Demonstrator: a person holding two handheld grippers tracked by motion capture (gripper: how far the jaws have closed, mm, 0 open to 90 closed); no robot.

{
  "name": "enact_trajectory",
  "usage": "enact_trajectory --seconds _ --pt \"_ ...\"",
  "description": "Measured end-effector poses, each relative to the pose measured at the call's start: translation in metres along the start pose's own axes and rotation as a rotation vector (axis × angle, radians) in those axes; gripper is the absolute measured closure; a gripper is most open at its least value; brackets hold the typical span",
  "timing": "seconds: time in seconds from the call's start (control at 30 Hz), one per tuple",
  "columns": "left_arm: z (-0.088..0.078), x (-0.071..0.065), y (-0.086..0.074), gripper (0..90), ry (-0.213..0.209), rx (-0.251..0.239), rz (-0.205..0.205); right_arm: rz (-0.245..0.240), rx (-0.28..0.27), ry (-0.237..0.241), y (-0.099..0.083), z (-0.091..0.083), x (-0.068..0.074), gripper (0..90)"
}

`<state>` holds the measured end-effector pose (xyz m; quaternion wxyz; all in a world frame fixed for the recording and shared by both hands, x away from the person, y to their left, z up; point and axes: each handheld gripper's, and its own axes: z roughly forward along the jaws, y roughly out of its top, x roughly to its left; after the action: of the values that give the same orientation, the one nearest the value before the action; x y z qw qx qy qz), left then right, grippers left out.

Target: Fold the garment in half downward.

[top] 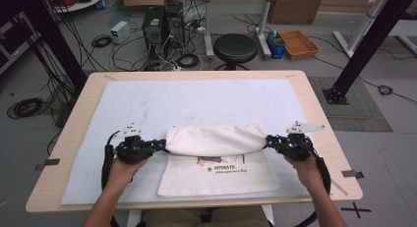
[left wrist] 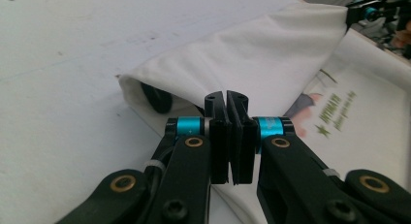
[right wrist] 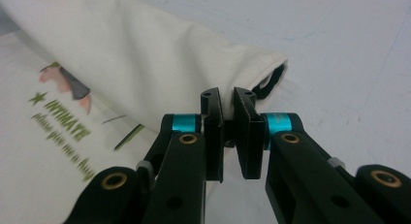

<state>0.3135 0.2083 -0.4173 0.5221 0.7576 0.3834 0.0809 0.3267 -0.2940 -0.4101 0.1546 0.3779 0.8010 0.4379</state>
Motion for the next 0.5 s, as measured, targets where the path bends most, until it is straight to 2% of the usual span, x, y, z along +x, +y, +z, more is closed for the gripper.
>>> enact_trajectory --seconds 0.03,0.1,0.13,0.17,0.2,0.3,0.43,0.5 --pt "-0.009 -0.005 -0.004 87.6 -0.035 -0.015 0.003 -0.002 -0.001 0.002 -0.003 -0.006 0.002 83.4" --pt "-0.017 -0.011 -0.009 87.5 -0.064 -0.026 0.006 -0.008 -0.005 0.013 -0.01 -0.017 0.007 83.4" --pt "-0.017 -0.011 -0.009 87.6 -0.064 -0.026 0.006 -0.008 -0.007 0.017 -0.013 -0.022 0.009 83.4" --pt "-0.02 -0.014 -0.012 87.5 -0.075 -0.028 0.01 -0.006 -0.006 0.021 -0.017 -0.027 0.012 83.4" --pt "-0.025 -0.021 -0.017 87.5 -0.104 -0.021 0.027 -0.01 -0.005 0.029 -0.02 -0.031 0.016 83.4" --pt "-0.029 -0.026 -0.023 87.6 -0.126 -0.007 0.041 -0.019 0.002 0.037 -0.028 -0.039 0.022 83.4" --pt "-0.034 -0.036 -0.039 87.6 -0.161 0.056 0.061 -0.021 0.016 0.06 -0.047 -0.057 0.035 83.4" --pt "-0.036 -0.038 -0.046 87.6 -0.162 0.09 0.059 -0.023 0.035 0.064 -0.055 -0.061 0.039 83.5"
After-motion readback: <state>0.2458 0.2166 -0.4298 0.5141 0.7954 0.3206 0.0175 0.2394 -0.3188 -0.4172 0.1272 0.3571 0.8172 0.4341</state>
